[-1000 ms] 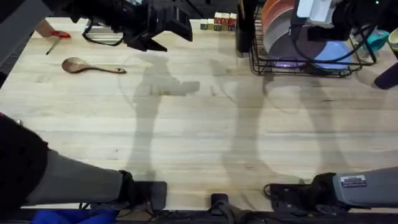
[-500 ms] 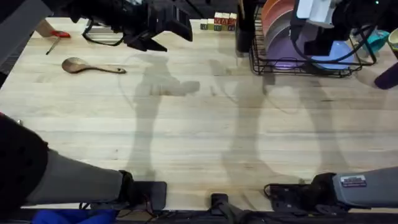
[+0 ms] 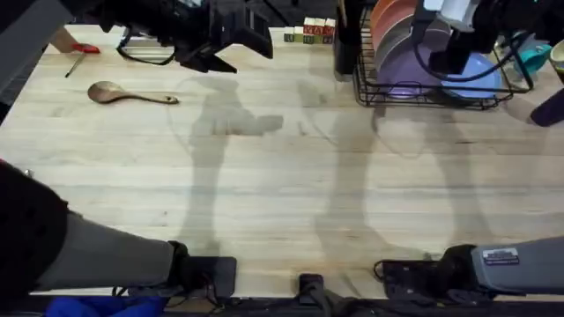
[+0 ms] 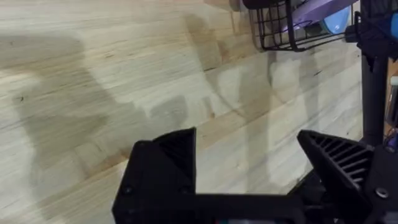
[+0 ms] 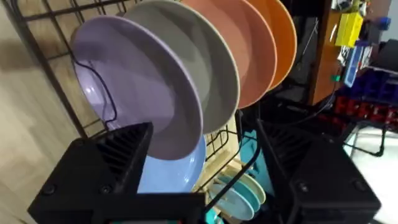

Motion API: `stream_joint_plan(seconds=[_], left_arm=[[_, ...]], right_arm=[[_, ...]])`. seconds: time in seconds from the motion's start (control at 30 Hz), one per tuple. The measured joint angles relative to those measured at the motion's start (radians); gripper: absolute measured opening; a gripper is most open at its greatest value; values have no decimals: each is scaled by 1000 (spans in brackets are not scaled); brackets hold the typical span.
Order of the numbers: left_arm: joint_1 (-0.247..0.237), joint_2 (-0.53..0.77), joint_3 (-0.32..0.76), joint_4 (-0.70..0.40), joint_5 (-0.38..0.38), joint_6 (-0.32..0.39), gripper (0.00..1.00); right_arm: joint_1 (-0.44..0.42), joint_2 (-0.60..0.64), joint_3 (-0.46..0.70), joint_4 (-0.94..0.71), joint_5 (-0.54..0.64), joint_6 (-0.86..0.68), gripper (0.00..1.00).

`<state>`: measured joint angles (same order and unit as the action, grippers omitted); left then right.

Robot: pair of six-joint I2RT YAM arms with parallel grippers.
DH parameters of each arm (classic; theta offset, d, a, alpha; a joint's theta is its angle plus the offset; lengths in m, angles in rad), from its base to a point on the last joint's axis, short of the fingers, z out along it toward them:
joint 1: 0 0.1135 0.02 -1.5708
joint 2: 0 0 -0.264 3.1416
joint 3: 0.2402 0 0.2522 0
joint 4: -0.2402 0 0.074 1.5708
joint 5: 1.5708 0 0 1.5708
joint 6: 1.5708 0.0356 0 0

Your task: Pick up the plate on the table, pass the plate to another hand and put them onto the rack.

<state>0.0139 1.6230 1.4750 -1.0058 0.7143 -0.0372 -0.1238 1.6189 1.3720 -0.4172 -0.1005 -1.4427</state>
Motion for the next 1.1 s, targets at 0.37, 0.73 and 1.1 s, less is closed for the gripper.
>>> stream_joint_plan(seconds=[0.37, 0.73, 1.1], left_arm=[[0, 0, 0, 0, 0, 0, 995], [0, 0, 0, 0, -37, 0, 995], [0, -78, 69, 23, -150, 0, 995]], right_arm=[[0, -125, 0, -8, 0, 289, 996], [0, -301, 0, -196, 0, 872, 996], [0, -422, 0, -440, -17, 1220, 996]])
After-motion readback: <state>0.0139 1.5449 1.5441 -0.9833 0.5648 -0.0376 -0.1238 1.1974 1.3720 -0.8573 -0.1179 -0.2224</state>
